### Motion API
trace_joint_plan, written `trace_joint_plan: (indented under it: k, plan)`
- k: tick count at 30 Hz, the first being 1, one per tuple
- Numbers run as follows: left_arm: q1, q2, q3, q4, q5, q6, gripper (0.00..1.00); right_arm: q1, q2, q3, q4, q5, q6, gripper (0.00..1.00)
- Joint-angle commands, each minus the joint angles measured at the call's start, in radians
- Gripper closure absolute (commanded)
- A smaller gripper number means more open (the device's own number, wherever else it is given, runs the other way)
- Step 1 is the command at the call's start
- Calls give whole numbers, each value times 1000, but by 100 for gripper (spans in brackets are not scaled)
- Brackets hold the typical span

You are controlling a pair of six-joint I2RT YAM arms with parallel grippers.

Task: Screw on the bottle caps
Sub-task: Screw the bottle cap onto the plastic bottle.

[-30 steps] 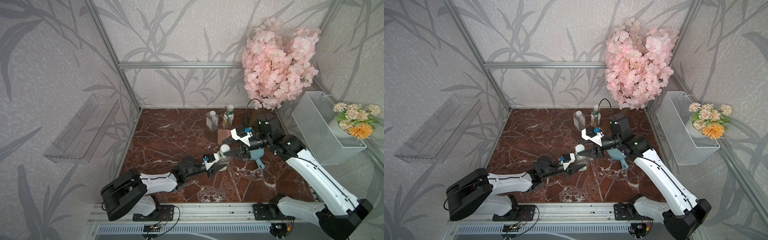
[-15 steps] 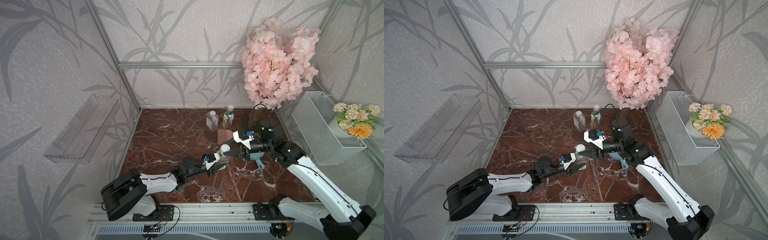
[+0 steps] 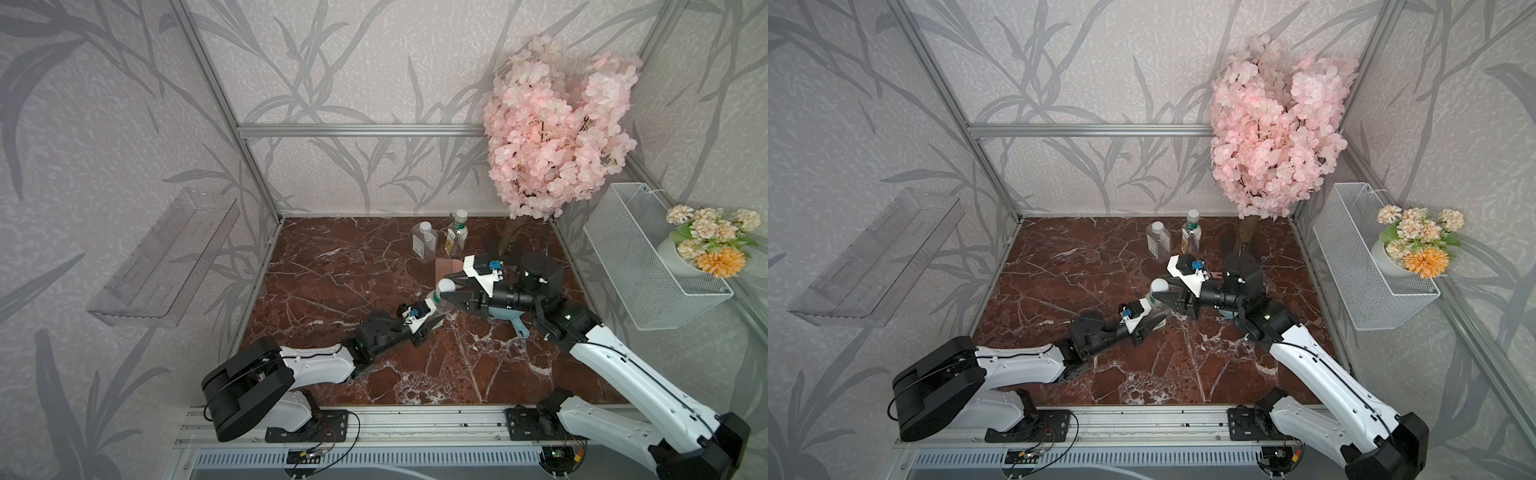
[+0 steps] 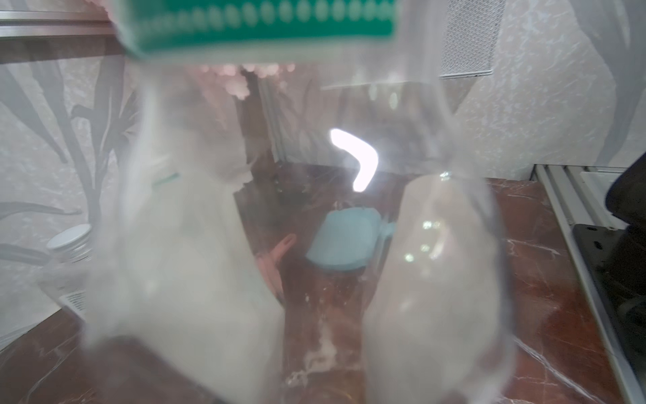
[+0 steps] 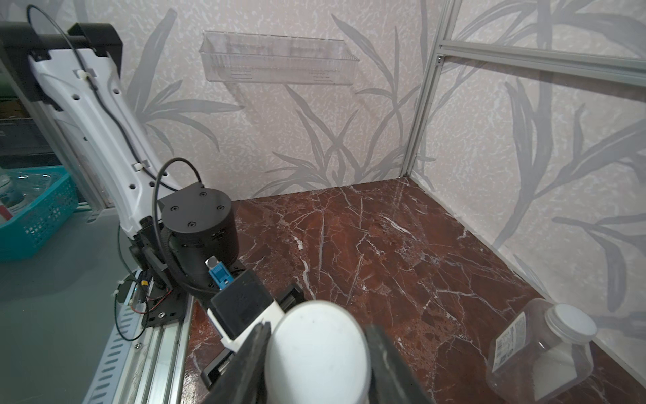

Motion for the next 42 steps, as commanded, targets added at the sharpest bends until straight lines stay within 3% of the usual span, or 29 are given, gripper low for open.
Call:
trace_joint_plan:
  k: [1,8,13,16,22,25,31,39,42]
  plan:
    - [-2,-34,97,250,-59,33,72,68,49,-76,-70,298,112,68]
    - [-2,-22,84,286,-156,28,72,172,89,-118,26,593,268,72]
    - [-4,-10,72,293,-222,16,73,261,125,-104,6,848,307,72]
    - [-4,3,57,307,-274,2,73,274,127,-100,6,905,324,71]
    - [-2,40,45,294,-325,-24,73,273,99,-97,22,882,335,67]
    - [-2,58,40,286,-337,-36,73,273,67,-90,12,860,321,58]
    - [2,86,33,263,-337,-70,72,272,-46,-57,-61,817,265,31]
    - [8,100,37,231,-305,-92,72,254,-203,-45,-200,644,198,0]
    - [13,79,32,199,-231,-82,72,177,-247,-28,-271,482,123,1]
